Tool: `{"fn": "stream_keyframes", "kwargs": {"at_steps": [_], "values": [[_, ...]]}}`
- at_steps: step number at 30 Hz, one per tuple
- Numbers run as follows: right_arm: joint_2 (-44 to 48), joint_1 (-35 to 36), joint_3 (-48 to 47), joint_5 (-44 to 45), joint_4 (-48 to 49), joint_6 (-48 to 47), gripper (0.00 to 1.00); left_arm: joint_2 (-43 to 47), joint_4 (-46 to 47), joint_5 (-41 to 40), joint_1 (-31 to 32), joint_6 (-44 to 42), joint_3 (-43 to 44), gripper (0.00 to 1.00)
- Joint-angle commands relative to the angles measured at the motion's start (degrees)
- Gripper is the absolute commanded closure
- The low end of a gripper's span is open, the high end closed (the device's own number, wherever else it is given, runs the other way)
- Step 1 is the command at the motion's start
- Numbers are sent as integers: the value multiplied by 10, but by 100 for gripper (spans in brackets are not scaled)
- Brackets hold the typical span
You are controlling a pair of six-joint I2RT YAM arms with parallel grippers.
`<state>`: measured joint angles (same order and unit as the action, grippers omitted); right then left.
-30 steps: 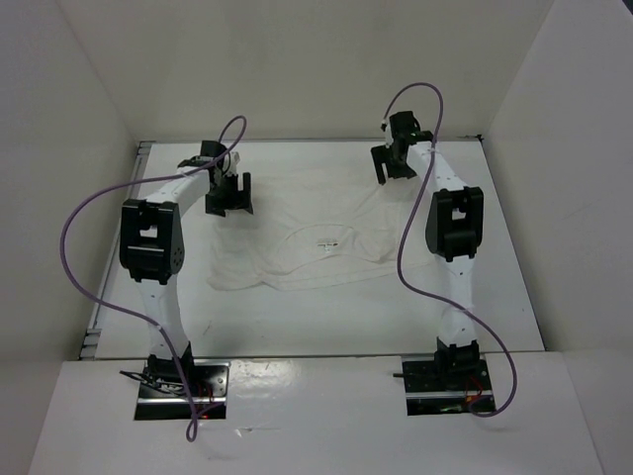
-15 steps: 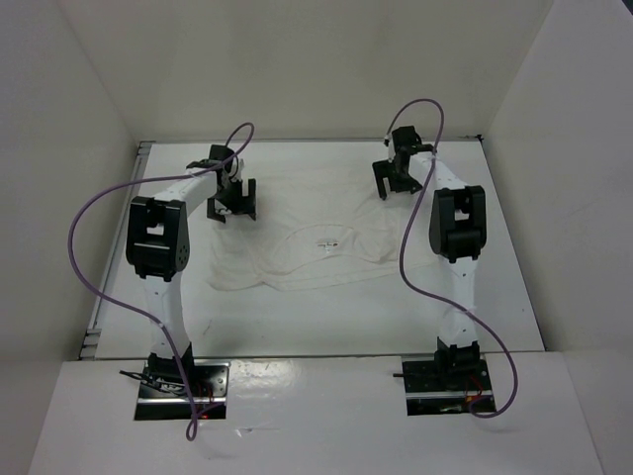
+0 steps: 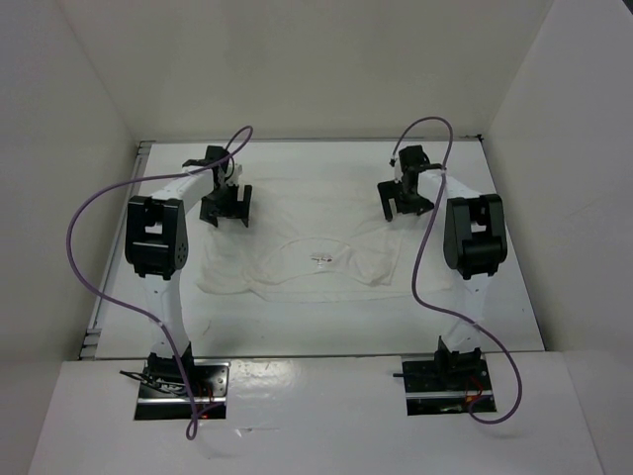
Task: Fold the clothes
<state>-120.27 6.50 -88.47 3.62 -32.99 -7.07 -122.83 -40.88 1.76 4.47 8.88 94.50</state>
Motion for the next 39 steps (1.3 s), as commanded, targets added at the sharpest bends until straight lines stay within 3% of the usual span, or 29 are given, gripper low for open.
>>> {"fn": "stream_keyframes", "kwargs": {"at_steps": [1, 8, 12, 14, 19, 25, 30, 39], "values": [[22, -8, 62, 18, -48, -13, 1, -34, -73, -13, -10, -27, -27, 0], [54, -8, 80, 13, -73, -23, 1, -10, -112, 7, -4, -55, -27, 0], [78, -8, -4, -3, -124, -37, 1, 14, -159, 24, -11, -85, 57, 0], [86, -8, -63, -10, -138, -51, 1, 14, -176, 50, -24, -97, 144, 0], [86, -50, -151, -79, -157, -59, 1, -58, -227, 134, -72, -118, 367, 0], [75, -108, -138, -128, -139, -65, 1, -169, -270, 231, -102, -181, 511, 5], [78, -115, -109, -135, -133, -82, 1, -234, -309, 296, -125, -229, 568, 17], [90, -126, -99, -135, -139, -94, 1, -326, -333, 326, -141, -246, 648, 18]]}}
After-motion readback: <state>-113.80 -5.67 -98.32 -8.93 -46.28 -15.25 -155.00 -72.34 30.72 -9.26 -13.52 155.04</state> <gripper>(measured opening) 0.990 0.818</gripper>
